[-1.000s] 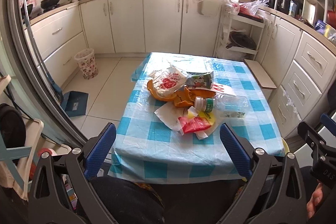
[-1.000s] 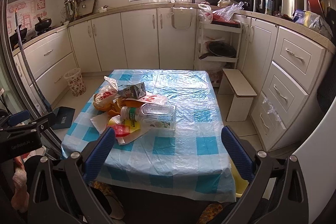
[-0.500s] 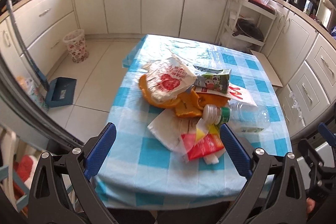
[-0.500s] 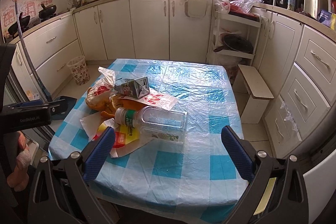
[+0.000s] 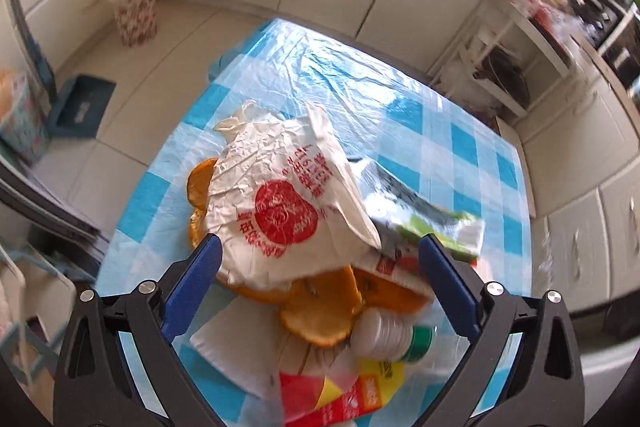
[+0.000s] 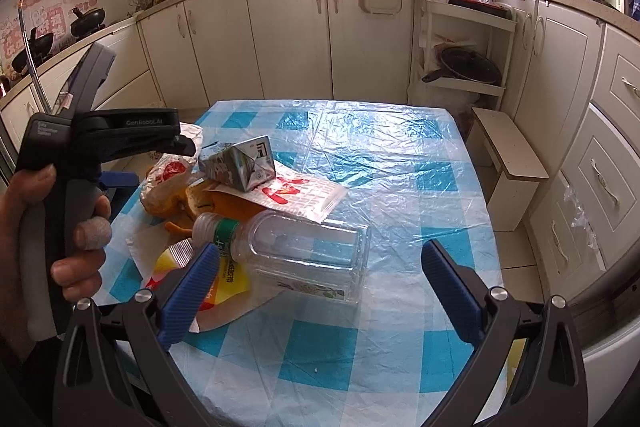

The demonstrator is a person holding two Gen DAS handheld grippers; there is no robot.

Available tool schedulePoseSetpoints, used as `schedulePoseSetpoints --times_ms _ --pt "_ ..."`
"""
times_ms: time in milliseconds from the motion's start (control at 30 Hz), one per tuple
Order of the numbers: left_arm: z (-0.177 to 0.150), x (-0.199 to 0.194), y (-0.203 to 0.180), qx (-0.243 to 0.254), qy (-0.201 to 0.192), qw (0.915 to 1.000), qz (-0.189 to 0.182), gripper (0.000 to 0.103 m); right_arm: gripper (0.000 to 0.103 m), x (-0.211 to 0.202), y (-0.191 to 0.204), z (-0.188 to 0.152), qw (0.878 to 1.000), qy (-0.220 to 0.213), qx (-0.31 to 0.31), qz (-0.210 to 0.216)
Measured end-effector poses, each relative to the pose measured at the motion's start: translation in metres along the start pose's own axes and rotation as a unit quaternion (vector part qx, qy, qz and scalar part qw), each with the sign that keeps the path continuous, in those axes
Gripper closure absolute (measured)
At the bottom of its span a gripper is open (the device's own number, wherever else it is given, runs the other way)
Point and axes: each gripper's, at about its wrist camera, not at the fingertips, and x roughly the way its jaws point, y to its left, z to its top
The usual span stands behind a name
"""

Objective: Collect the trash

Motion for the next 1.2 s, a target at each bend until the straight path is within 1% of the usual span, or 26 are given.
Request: schedulePoseSetpoints --times_ms 67,133,167,200,233,267,300,367,433,533,600,700,733,833,867,900,933,967,1000,1033,1133,1200 --pt "0.005 0.007 0.003 -0.01 0.007 0.9999 -0.004 0.02 0.006 0.003 0.0 0.006 1.0 -0.009 -0.003 0.006" --pt "0.01 0.017 0.005 -0.014 0.023 0.9995 -0.017 0.046 0.006 0.013 0.003 0.017 1.0 -0.012 -0.015 0.011" --pt "0.011 0.022 0.006 -0.015 0.032 0.9991 -0.023 0.054 0.006 0.02 0.006 0.022 0.999 -0.012 -0.025 0.016" --pt "0.011 0.023 0.007 -0.016 0.039 0.9986 -0.03 0.068 0.006 0.028 0.009 0.027 0.999 -0.011 -0.038 0.022" --pt "0.012 0.026 0.007 -0.017 0.046 0.998 -0.039 0.078 0.006 0.037 0.013 0.032 0.998 -0.006 -0.051 0.03" --pt "0.01 0.024 0.005 -0.014 0.048 0.9978 -0.043 0.08 0.006 0.046 0.017 0.036 0.997 -0.002 -0.063 0.037" --pt "0.01 0.021 0.002 -0.007 0.043 0.9981 -0.045 0.086 0.006 0.056 0.02 0.04 0.996 0.004 -0.076 0.047" --pt "0.012 0.013 -0.004 0.008 0.033 0.9979 -0.056 0.089 0.006 0.075 0.025 0.045 0.993 0.016 -0.095 0.063" --pt "0.013 0.002 -0.01 0.023 0.021 0.9972 -0.069 0.092 0.006 0.091 0.027 0.05 0.992 0.027 -0.1 0.076" --pt "0.014 -0.016 -0.017 0.046 -0.001 0.9946 -0.093 0.092 0.006 0.109 0.025 0.06 0.99 0.047 -0.079 0.109" --pt "0.015 -0.026 -0.02 0.06 -0.015 0.9921 -0.109 0.092 0.006 0.116 0.025 0.067 0.988 0.05 -0.062 0.131" --pt "0.016 -0.031 -0.016 0.064 -0.018 0.9914 -0.112 0.092 0.006 0.128 0.032 0.073 0.986 0.057 -0.059 0.146" --pt "0.016 -0.03 -0.013 0.061 -0.016 0.9915 -0.114 0.092 0.012 0.132 0.034 0.073 0.985 0.061 -0.06 0.151" --pt "0.017 -0.023 -0.005 0.047 0.001 0.9928 -0.11 0.091 0.035 0.14 0.04 0.07 0.978 0.088 -0.058 0.18" --pt "0.018 -0.019 -0.001 0.036 0.01 0.9931 -0.111 0.091 0.039 0.142 0.043 0.068 0.977 0.092 -0.06 0.183" --pt "0.018 -0.014 0.002 0.028 0.019 0.9935 -0.108 0.082 0.041 0.142 0.044 0.066 0.976 0.096 -0.064 0.183" --pt "0.018 -0.009 0.006 0.017 0.027 0.994 -0.105 0.058 0.041 0.141 0.045 0.065 0.977 0.094 -0.066 0.181" --pt "0.018 -0.006 0.01 0.002 0.027 0.9946 -0.101 0.044 0.041 0.14 0.045 0.064 0.977 0.092 -0.067 0.181" --pt "0.018 -0.004 0.014 -0.009 0.021 0.9952 -0.095 0.026 0.041 0.138 0.045 0.064 0.977 0.09 -0.066 0.184" --pt "0.019 -0.004 0.016 -0.018 0.012 0.9962 -0.085 0.021 0.042 0.135 0.044 0.063 0.977 0.086 -0.063 0.186" --pt "0.023 -0.001 0.014 -0.02 0.002 0.9977 -0.064 0.017 0.042 0.136 0.042 0.065 0.978 0.075 -0.061 0.182" --pt "0.025 0.004 0.013 -0.028 -0.001 0.998 -0.057 0.016 0.043 0.132 0.043 0.066 0.98 0.065 -0.062 0.179"
